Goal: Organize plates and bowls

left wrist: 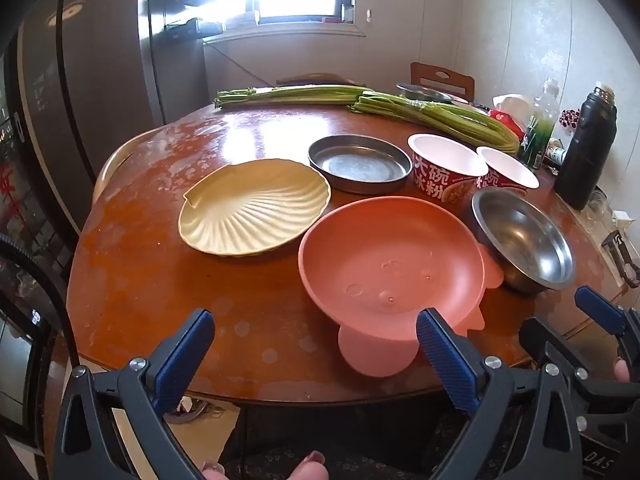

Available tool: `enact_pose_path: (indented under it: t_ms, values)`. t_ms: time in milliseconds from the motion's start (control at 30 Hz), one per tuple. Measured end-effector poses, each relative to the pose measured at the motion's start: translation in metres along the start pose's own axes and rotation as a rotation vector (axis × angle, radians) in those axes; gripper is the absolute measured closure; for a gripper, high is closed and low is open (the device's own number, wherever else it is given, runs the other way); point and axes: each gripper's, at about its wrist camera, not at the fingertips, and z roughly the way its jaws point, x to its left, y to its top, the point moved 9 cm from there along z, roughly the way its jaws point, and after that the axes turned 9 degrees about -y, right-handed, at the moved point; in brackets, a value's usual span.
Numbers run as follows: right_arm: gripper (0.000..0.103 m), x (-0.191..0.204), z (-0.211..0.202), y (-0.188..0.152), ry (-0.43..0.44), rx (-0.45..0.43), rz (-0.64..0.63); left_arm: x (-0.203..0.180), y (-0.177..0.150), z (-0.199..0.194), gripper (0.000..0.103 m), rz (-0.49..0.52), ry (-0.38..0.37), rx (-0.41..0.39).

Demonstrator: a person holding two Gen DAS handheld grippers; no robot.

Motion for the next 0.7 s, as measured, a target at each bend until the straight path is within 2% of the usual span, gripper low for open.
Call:
enact_pose_path:
  t_ms: [133,167,267,700]
  values:
    - [0.008,-0.001,-0.006,-0.004,0.025,-0.008,0.020,-0.007,0.000,0.001,0.002,0.001,0.037,-0.018]
    - [0.008,-0.002,-0.007,-0.004,0.022,-0.004,0.011,-0.014,-0.003,-0.008,0.002,0.014,0.027,-0.042]
    - [0.008,0.002,-0.002,-0.006,0.010,0.018,-0.012,-0.006,-0.003,-0.008,0.002,-0.020,-0.018,-0.005]
    - [0.008,0.005,-0.007,-0.007,0.014,0.004,-0.024,-0.003,-0.010,-0.006,0.002,-0.023,-0.032,-0.007]
